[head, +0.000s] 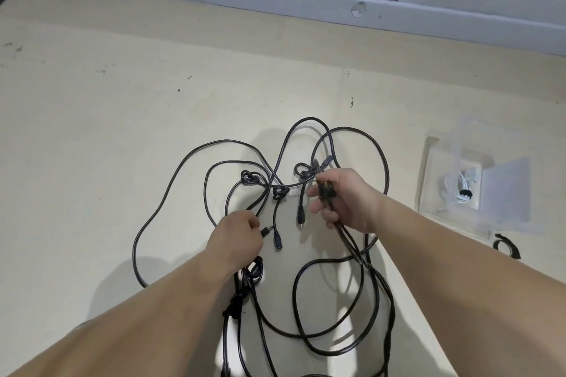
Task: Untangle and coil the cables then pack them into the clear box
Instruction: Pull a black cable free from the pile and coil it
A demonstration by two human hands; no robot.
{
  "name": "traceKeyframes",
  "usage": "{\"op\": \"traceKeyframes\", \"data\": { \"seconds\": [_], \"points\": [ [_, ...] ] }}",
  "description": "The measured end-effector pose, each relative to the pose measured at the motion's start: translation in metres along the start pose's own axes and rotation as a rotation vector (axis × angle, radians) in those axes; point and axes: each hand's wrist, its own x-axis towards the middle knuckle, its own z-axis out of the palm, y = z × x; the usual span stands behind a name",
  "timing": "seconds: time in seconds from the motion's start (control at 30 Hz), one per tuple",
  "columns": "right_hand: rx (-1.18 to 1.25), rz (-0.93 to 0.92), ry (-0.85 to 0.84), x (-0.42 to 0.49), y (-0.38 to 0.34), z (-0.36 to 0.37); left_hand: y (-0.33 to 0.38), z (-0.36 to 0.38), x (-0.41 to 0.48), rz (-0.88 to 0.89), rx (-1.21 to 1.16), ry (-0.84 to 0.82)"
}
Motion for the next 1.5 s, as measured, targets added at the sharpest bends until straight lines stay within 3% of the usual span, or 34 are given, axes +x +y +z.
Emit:
{"op": "traceKeyframes", "data": {
  "seconds": [0.2,0.37,0.5,0.63,0.83,1.07,1.23,1.37,1.5],
  "points": [
    [0.077,0.046,-0.1,-0.006,-0.012,0.001,0.027,-0.008,-0.001,0.035,-0.127,0.071],
    [0.166,0.022,-0.164,-0.031,-0.029,0.004,0.07,-0.013,-0.009,0.158,-0.284,0.108],
    [0.088,-0.042,-0.244,-0.067,-0.04,0.015,0.098,-0.031,-0.036,0.299,-0.374,0.192],
    [0.102,-0.192,-0.155,-0.105,-0.046,0.024,0.116,-0.061,-0.067,0.358,-0.472,0.098],
    [-0.177,-0.229,0.011,-0.177,-0.062,0.037,0.127,-0.11,-0.109,0.504,-0.368,0.252],
    [-0.232,-0.345,-0.054,-0.292,-0.084,0.079,0.137,-0.176,-0.193,0.624,-0.278,0.213],
    [-0.408,-0.532,0.051,-0.37,-0.077,0.117,0.133,-0.211,-0.26,0.705,-0.279,0.188],
    [-0.371,-0.707,0.161,-0.409,-0.058,0.143,0.131,-0.222,-0.298,0.74,-0.376,0.174],
    [-0.298,-0.754,0.254,-0.424,-0.039,0.157,0.133,-0.224,-0.318,0.783,-0.396,0.141]
  ]
}}
